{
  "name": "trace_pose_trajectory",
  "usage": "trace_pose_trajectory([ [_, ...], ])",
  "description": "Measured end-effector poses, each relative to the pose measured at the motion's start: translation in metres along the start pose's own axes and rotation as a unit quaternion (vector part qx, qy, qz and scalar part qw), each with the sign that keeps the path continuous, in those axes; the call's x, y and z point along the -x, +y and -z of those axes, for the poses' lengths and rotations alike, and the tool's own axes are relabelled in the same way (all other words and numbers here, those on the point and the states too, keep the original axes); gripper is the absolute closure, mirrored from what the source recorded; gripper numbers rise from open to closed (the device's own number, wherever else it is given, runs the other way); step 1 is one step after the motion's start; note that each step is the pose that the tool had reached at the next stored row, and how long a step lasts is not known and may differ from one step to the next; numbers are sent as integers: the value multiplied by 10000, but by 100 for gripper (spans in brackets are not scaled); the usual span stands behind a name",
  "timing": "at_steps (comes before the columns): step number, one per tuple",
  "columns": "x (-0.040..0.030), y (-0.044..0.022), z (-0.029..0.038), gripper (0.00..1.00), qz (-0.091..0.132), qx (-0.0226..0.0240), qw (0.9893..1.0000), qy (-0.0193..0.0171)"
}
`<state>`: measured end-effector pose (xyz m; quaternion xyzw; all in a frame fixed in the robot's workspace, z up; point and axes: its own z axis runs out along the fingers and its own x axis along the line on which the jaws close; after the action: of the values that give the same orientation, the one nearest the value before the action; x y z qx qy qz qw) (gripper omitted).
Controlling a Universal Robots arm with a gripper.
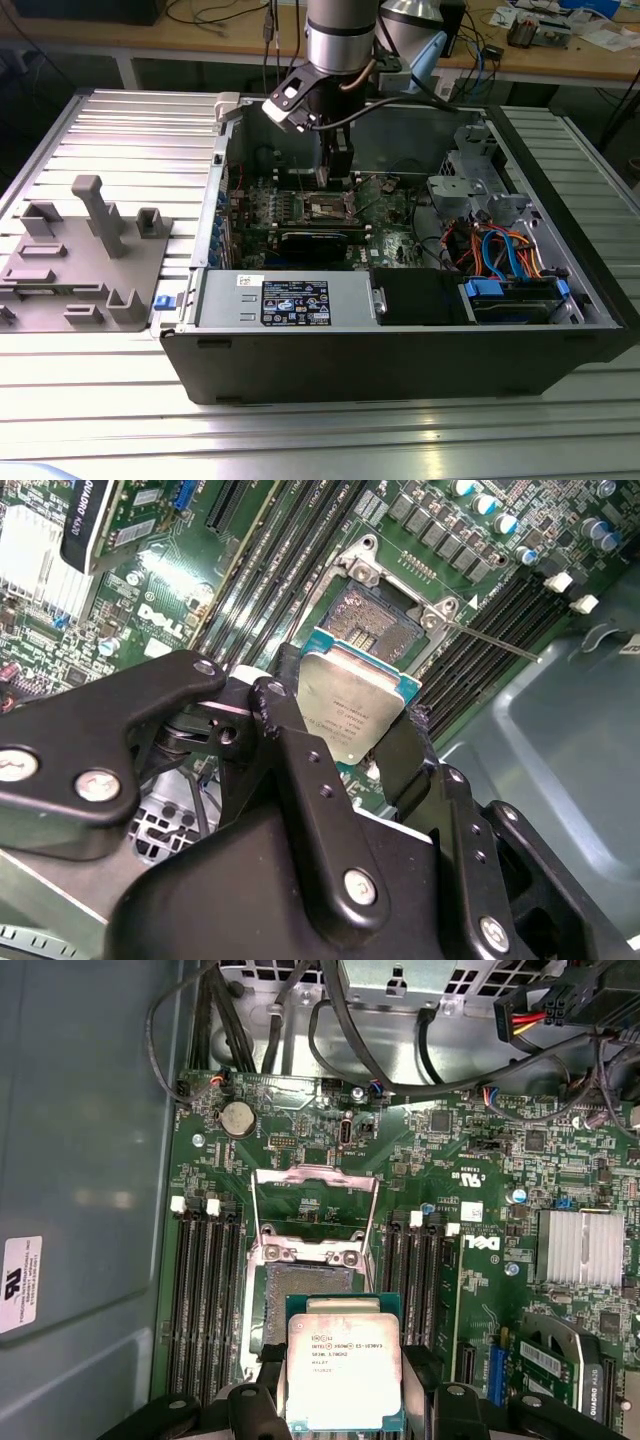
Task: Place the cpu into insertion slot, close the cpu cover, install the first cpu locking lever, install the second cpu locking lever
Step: 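Place the cpu into insertion slot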
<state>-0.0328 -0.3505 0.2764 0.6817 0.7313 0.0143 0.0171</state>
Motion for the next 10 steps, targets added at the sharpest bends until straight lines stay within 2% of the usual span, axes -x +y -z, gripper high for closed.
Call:
trace_pose_trajectory([
  [10, 0, -2, -42, 46, 0, 0, 10000, 0],
])
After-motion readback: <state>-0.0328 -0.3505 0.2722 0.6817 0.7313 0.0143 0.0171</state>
